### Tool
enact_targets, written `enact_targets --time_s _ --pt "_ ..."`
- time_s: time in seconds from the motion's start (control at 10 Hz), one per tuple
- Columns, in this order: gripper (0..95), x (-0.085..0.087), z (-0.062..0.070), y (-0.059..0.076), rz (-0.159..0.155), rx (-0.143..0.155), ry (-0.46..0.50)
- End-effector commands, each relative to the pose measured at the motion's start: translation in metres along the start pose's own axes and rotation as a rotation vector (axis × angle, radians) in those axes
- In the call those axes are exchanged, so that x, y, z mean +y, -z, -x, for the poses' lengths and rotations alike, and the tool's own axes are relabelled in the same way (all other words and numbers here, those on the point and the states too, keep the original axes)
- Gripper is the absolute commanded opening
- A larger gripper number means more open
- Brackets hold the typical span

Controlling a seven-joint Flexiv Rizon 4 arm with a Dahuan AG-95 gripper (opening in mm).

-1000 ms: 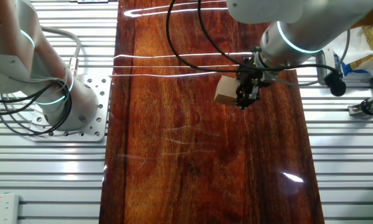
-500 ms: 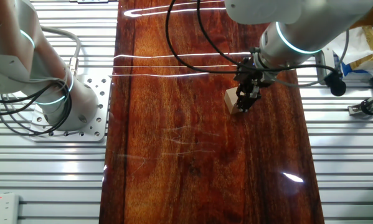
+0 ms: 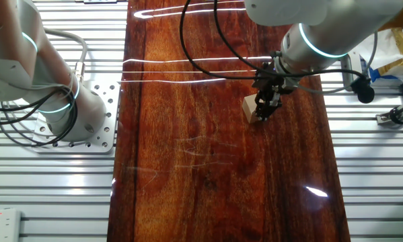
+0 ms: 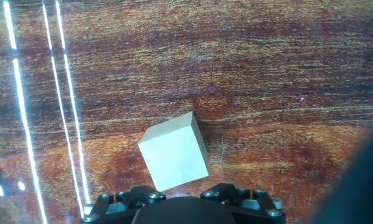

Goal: Hold a small block with the gripper and sweep it from left to right on the table

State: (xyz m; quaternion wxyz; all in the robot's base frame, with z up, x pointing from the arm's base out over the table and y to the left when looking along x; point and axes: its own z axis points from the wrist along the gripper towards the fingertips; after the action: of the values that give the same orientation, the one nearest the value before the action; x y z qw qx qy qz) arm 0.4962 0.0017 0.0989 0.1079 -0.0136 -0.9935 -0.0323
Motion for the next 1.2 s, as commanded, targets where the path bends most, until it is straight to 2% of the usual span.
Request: enact_targets --time_s 0.1,1.2 --pt "57.0 0.0003 -0.004 -0.0027 0.001 -0.003 0.003" --pt "57.0 0.0001 -0.0062 -0.0045 0.008 -0.001 0.008"
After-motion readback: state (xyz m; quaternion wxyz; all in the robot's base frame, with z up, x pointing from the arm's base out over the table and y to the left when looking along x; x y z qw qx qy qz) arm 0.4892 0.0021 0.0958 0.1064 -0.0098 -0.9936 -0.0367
